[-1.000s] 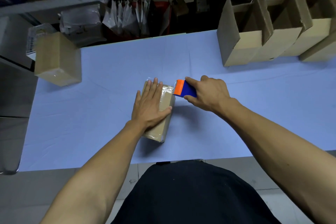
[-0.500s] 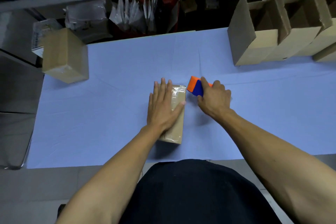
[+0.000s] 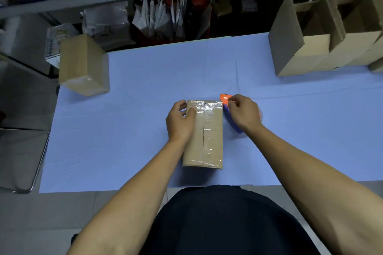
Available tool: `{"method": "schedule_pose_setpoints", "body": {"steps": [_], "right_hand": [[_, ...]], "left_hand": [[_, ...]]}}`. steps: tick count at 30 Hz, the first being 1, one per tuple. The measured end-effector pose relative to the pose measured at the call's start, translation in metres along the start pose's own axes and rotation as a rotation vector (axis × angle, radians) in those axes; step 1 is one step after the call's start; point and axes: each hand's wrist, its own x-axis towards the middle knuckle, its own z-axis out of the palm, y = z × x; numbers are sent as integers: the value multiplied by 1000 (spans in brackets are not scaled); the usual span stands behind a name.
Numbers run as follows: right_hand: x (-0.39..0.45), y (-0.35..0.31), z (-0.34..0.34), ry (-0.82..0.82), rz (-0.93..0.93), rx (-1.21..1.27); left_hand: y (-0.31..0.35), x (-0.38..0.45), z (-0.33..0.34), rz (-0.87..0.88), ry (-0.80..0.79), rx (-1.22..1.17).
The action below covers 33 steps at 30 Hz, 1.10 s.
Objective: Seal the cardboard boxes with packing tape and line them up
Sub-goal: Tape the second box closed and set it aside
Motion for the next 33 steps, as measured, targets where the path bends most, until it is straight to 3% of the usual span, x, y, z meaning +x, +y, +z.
{"method": "schedule_pose_setpoints", "body": {"steps": [2, 7, 11, 18, 22, 29, 33], "right_hand": [[2, -11, -2, -105, 99, 278], [-2, -19, 6, -99, 176, 442], [2, -32, 4, -39, 176, 475], [8, -81, -15, 125, -88, 524], [5, -97, -17, 138, -188, 543], [2, -89, -7, 121, -138, 555], [-7, -86, 2, 155, -149, 516]], "left_hand": [[5, 7, 0, 4, 1, 32], [11, 20, 0, 7, 24, 87], [20, 25, -8, 5, 73, 74], [62, 33, -34, 207, 172, -73], [65, 33, -39, 275, 227, -143], [51, 27, -36, 287, 190, -199], [36, 18, -30, 266, 265, -245]]}}
